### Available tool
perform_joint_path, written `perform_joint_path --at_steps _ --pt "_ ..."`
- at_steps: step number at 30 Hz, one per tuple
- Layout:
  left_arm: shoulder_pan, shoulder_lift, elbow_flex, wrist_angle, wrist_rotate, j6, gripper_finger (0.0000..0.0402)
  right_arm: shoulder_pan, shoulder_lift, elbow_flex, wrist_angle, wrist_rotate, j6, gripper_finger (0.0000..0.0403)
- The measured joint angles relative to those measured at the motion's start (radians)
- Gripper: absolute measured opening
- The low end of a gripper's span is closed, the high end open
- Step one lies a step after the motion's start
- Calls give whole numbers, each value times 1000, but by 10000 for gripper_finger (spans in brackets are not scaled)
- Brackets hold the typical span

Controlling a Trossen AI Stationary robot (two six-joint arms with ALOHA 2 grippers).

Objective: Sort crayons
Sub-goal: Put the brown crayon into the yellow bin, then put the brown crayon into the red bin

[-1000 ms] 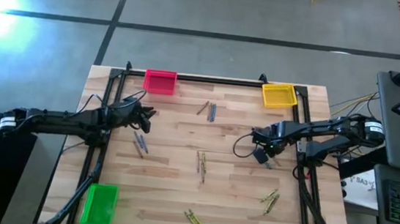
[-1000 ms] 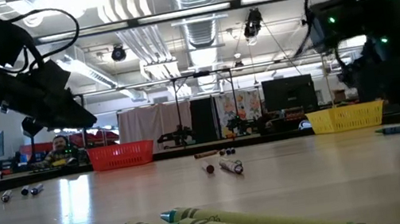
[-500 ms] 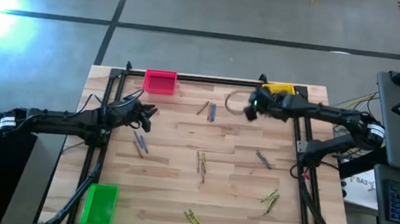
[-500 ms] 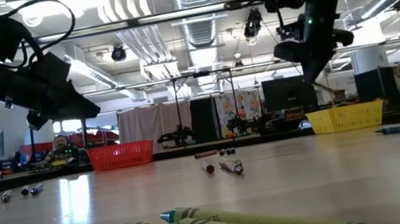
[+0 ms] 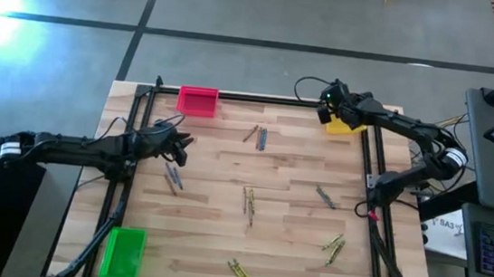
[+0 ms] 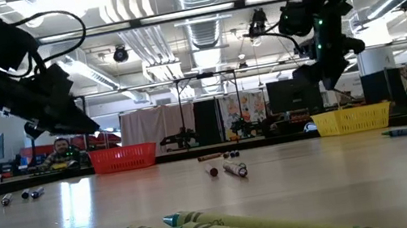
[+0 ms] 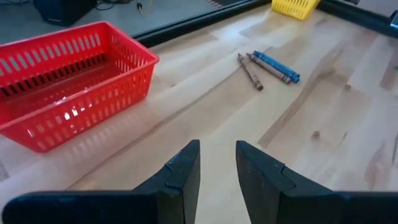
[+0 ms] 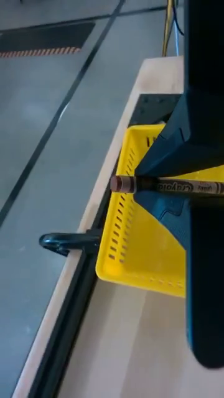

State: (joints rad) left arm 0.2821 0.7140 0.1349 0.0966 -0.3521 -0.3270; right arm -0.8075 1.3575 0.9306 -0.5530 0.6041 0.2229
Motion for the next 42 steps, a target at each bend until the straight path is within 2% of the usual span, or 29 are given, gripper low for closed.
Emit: perform_joint_path --at_steps 7,10,14,19,21,26,29,32,35,42 --pt "0 28 0 1 -6 -16 86 -3 54 6 1 -1 -54 126" --pt "1 39 0 9 -6 -24 86 -3 60 5 -6 -1 -50 147" --pt "1 60 0 9 -7 -33 86 15 38 5 -24 -33 -50 154" --pt "1 98 -1 28 -25 -24 86 110 -38 3 -10 -272 -30 150" --pt "1 113 -1 45 -33 -20 86 171 -63 -1 -4 -330 -7 148" --pt "1 151 0 126 -31 3 86 354 -62 -18 61 -352 39 144" --pt "3 200 26 263 -5 55 86 451 -38 -19 93 -351 52 144" --pt "4 291 96 353 3 112 86 532 -25 -19 102 -334 116 145" --pt "4 422 224 357 3 147 92 607 -24 -25 101 -279 168 146" --pt "11 789 560 176 4 142 144 727 -32 -62 87 -239 239 146"
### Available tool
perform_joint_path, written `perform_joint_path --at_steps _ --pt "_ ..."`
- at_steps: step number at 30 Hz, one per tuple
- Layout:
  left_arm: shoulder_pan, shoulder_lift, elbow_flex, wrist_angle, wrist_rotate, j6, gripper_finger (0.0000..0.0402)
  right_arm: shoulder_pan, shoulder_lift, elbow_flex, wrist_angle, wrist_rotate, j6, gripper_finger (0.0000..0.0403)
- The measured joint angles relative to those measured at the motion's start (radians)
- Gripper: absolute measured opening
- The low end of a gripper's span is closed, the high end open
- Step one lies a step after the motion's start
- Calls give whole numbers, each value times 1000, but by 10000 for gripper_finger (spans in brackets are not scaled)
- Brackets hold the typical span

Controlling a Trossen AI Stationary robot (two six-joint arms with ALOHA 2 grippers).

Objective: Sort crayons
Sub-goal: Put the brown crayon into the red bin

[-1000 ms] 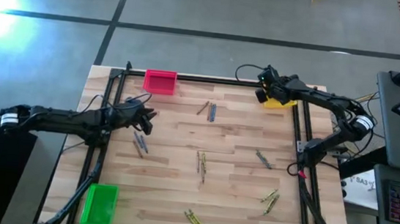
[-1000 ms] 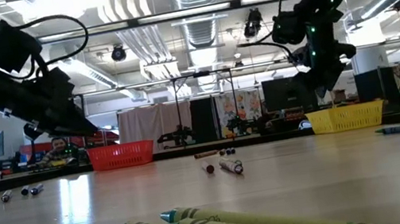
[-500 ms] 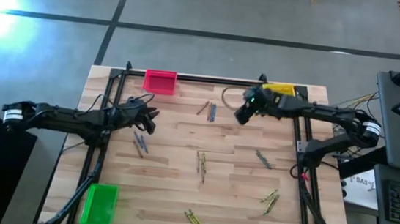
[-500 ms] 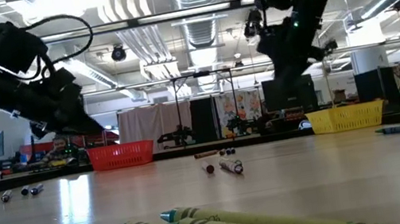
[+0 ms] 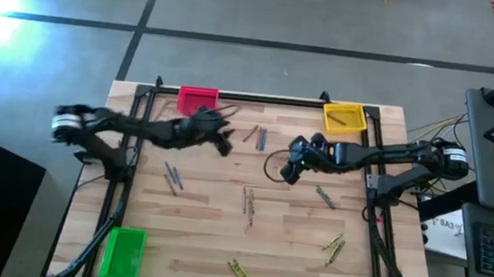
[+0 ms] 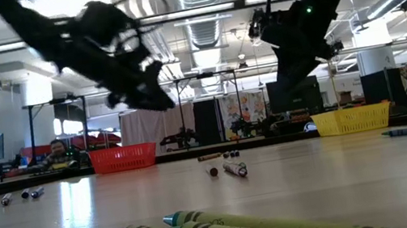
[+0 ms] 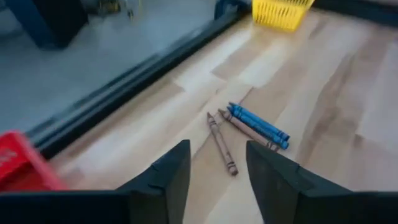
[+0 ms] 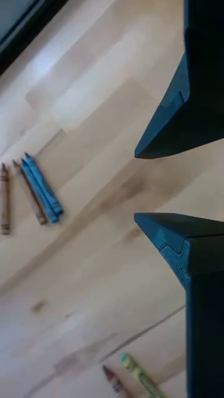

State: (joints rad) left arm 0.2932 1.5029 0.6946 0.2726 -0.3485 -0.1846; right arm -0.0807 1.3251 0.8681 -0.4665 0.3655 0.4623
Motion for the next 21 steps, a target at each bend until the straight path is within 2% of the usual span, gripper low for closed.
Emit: perform_joint_path --at_steps 6,10,12,18,21 --pt "12 242 198 -121 23 -70 168 34 -8 -48 0 135 64 146" --pt "45 360 297 -127 192 -87 164 41 -10 -93 8 177 123 146" --pt "59 412 355 -179 229 -91 160 47 -10 -119 18 193 153 146" --pt "74 517 533 -494 160 -69 149 80 -14 -185 24 181 217 146" --pt "73 545 585 -538 140 -55 143 92 -23 -200 25 186 234 146"
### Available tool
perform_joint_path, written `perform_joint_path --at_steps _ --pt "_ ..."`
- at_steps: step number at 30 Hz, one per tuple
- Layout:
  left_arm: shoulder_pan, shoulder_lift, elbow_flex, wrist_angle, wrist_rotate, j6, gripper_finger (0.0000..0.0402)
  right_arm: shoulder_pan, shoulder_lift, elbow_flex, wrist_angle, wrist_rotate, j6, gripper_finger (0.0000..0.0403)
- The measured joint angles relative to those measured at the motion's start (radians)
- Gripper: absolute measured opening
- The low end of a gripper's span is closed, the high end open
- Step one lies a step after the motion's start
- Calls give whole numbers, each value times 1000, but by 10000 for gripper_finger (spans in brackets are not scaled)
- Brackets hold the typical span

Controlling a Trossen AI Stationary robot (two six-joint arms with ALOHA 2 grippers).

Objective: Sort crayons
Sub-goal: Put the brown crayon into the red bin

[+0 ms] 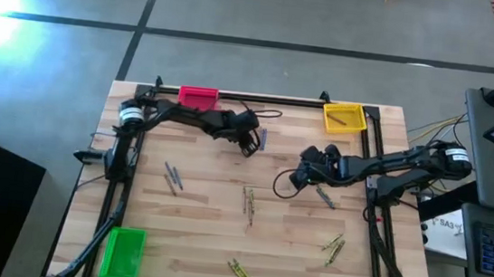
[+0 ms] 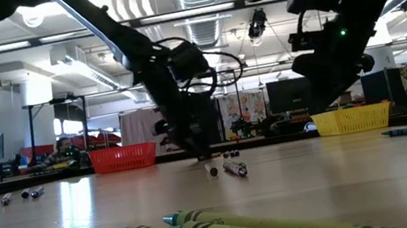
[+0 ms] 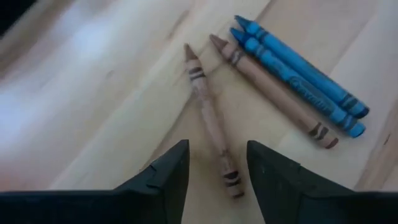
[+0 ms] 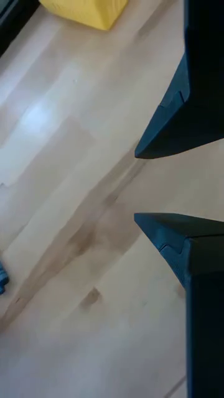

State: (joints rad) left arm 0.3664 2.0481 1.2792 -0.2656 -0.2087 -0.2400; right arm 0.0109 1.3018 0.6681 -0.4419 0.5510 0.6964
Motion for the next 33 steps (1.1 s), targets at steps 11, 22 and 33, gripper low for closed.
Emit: perform_joint_path --at_steps 11,22,33 --pt "12 43 -7 4 86 39 23 45 -10 -3 13 -1 3 143" --pt "45 -241 -202 -2 -62 26 4 57 -10 -5 14 0 3 132" --pt "277 -585 -491 96 -56 -40 1 63 -10 -8 29 0 1 127"
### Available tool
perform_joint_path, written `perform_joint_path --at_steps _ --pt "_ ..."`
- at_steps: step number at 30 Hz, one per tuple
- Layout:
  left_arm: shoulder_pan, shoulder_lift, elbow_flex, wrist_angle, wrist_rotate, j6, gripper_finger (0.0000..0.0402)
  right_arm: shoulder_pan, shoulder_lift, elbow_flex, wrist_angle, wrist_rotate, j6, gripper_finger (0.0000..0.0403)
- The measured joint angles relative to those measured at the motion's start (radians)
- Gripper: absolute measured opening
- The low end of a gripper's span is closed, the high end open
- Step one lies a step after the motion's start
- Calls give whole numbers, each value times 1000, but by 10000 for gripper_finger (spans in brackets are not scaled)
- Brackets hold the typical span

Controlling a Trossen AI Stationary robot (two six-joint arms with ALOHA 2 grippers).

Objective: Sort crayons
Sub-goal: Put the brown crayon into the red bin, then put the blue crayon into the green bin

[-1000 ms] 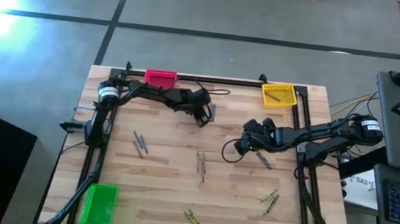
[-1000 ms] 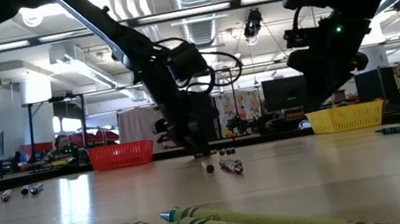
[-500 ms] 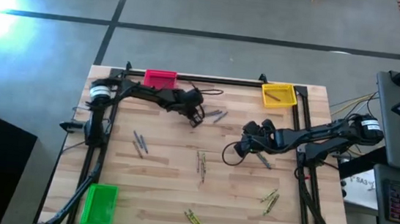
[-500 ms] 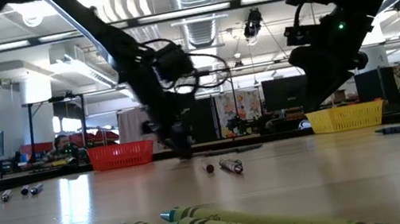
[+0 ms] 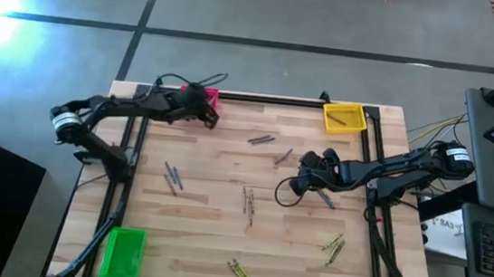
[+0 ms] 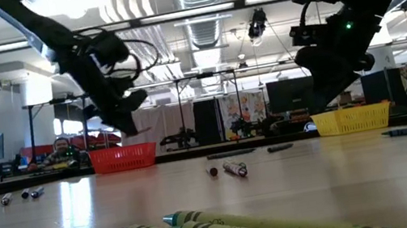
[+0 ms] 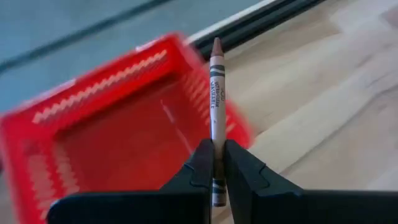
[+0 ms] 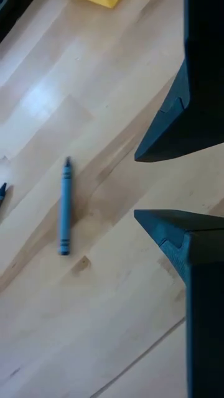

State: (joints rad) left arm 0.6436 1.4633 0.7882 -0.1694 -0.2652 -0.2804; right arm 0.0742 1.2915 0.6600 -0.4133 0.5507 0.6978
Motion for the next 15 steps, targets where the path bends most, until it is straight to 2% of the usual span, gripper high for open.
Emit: perform_joint_path --at_steps 3,7,11,15 --pt "43 -39 -30 48 18 -10 1 0 0 1 12 0 -1 127" --pt "86 -21 -43 78 -40 -7 16 0 0 1 12 0 -1 130" --pt "138 22 -19 100 -47 8 47 0 0 1 15 0 -1 129" --pt "159 60 -2 98 3 9 87 0 0 1 15 0 -1 128"
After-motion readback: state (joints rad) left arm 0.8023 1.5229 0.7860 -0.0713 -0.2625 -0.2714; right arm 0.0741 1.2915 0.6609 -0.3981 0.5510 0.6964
